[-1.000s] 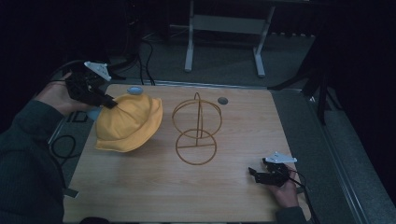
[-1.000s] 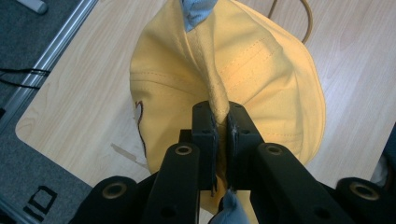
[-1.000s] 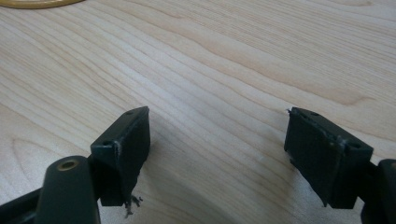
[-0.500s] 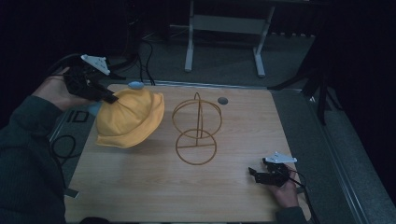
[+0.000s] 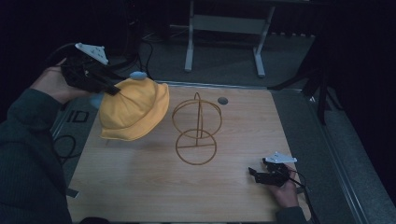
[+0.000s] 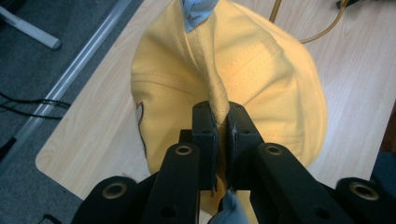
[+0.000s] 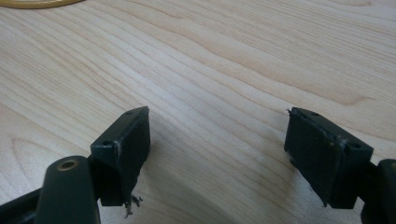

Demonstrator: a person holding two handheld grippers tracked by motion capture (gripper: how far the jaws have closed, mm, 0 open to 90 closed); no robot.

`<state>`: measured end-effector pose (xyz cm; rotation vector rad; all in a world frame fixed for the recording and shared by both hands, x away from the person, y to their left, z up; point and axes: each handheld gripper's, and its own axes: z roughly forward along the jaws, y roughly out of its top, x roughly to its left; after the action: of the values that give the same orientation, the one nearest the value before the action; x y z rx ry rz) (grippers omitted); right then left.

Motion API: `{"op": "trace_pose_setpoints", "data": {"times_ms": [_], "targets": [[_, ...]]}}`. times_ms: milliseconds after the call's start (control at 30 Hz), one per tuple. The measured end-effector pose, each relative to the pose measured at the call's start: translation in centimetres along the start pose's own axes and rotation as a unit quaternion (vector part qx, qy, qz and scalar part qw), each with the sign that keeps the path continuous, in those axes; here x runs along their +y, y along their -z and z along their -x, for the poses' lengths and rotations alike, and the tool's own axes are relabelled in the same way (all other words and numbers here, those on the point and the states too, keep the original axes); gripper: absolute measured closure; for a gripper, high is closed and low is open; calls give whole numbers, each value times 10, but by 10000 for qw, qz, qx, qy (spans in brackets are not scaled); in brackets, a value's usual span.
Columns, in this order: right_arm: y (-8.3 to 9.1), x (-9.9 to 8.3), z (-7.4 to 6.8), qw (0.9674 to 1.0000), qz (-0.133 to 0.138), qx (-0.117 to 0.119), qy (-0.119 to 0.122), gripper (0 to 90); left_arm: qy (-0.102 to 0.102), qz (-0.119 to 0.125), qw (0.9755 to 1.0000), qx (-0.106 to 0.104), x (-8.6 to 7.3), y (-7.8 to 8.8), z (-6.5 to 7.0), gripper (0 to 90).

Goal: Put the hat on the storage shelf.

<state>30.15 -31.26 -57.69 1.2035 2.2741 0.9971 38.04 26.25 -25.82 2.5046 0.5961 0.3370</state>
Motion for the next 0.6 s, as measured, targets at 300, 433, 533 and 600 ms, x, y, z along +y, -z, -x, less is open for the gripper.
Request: {"op": "trace_pose_setpoints", "data": {"times_ms": [300, 433, 533, 600], "targets": [[0, 0, 0, 10000, -6, 1, -9, 222, -19, 8, 10000, 30, 6, 5, 0, 841], [0, 0, 0, 10000, -6, 0, -8, 221, -53, 61, 10000, 2, 10, 5, 2, 842], [0, 0, 0, 10000, -8, 1, -5, 221, -108, 62, 9999, -3, 15, 5, 4, 841], [0, 0, 0, 10000, -9, -1, -2, 222, -157, 56, 9999, 3, 19, 5, 5, 841]]}}
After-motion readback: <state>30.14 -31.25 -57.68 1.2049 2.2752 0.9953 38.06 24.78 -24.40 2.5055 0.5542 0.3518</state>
